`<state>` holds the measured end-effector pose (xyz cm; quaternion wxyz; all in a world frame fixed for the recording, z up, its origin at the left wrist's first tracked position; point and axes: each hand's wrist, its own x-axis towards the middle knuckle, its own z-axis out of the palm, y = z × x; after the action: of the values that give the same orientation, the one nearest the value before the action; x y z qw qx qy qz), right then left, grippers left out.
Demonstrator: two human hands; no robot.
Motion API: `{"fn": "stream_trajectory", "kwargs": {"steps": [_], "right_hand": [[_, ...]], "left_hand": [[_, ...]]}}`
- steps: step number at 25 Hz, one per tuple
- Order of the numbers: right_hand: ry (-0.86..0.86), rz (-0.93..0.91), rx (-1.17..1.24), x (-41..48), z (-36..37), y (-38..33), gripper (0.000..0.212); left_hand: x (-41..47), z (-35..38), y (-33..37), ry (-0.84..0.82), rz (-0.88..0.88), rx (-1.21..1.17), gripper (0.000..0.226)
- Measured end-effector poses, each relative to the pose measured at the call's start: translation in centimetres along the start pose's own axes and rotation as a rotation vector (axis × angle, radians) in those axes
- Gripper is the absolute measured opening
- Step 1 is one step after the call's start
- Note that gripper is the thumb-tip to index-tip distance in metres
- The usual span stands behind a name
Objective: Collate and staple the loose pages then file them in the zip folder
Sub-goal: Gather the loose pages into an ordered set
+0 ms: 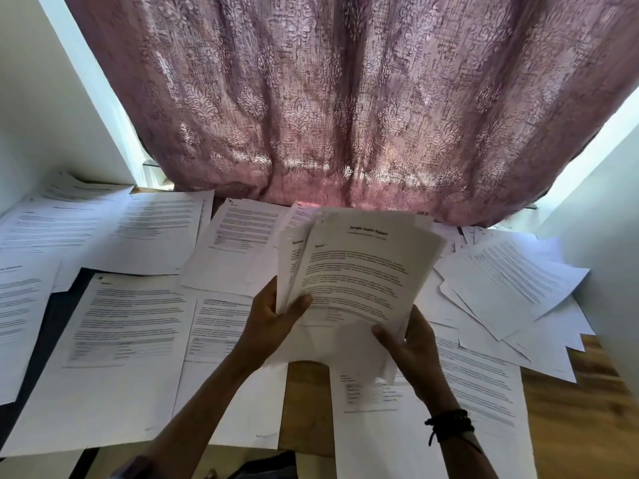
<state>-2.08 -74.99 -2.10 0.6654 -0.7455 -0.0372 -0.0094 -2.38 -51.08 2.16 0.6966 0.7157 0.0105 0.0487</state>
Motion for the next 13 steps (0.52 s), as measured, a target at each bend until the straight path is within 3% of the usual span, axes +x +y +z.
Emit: {"fn": "stream_trajectory", "kwargs": {"steps": [13], "right_hand": [[0.122, -0.092, 0.037, 0.2, -1.4, -1.3, 0.035]], "left_hand": [[0.1, 0.9, 0.9, -0.058, 0.103, -0.019, 0.036]]}}
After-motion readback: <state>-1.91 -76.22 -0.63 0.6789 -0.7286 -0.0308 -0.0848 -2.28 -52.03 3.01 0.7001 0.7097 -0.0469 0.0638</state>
